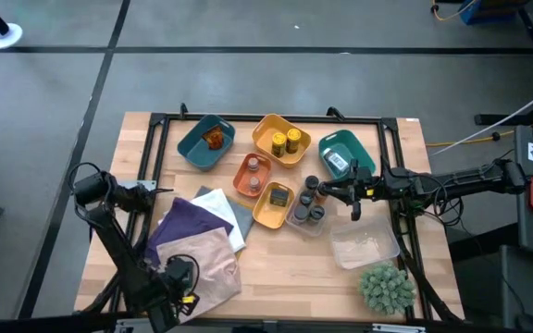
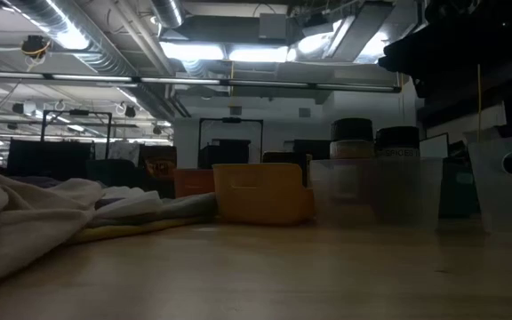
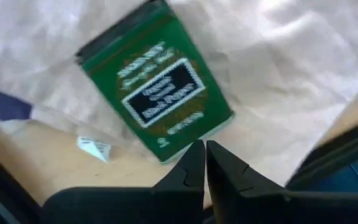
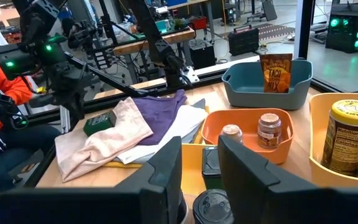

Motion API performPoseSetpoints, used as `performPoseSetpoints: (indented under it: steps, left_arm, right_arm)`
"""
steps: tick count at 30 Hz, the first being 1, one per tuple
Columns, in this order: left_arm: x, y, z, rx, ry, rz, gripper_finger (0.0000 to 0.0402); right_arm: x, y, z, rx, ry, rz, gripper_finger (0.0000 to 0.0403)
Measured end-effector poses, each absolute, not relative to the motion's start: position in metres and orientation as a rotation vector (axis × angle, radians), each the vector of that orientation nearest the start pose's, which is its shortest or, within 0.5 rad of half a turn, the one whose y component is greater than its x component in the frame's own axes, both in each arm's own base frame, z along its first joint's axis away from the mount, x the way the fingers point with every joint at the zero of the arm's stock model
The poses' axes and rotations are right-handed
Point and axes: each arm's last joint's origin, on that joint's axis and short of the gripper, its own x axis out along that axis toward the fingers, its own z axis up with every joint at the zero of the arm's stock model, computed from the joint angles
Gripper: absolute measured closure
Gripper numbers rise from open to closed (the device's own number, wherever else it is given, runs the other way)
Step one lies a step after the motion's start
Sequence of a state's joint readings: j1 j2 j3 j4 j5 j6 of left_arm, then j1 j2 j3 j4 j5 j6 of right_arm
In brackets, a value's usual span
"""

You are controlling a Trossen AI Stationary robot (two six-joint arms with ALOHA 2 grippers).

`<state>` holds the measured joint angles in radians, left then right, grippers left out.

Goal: Sort spices by type
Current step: Put the black seasoning can into the small yellow bin

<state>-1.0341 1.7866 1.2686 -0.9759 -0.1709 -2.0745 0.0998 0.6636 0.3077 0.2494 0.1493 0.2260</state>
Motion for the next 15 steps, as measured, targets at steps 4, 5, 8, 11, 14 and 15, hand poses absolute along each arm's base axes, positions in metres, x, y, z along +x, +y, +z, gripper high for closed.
performPoseSetpoints:
  steps: [4, 5, 8, 11, 14, 15]
  left_arm:
    - [0.166, -0.282, 0.192, -0.854, 1.233, 0.767, 0.0401]
    - [0.165, -0.283, 0.190, -0.855, 1.232, 0.777, 0.0401]
    - [0.163, -0.286, 0.182, -0.852, 1.228, 0.806, 0.0401]
    - [0.161, -0.288, 0.178, -0.845, 1.226, 0.819, 0.0401]
    - [0.161, -0.289, 0.177, -0.845, 1.227, 0.825, 0.0401]
    - [0.162, -0.289, 0.176, -0.845, 1.229, 0.825, 0.0401]
  right_arm:
    - [0.158, 0.011, 0.226, 0.212, 0.105, -0.062, 0.0299]
    - [0.158, 0.011, 0.226, 0.211, 0.108, -0.062, 0.0299]
    - [0.158, 0.011, 0.225, 0.210, 0.118, -0.063, 0.0299]
    - [0.158, 0.011, 0.225, 0.210, 0.119, -0.063, 0.0299]
    - [0.158, 0.011, 0.225, 0.210, 0.119, -0.063, 0.0299]
    - [0.158, 0.011, 0.225, 0.210, 0.119, -0.063, 0.0299]
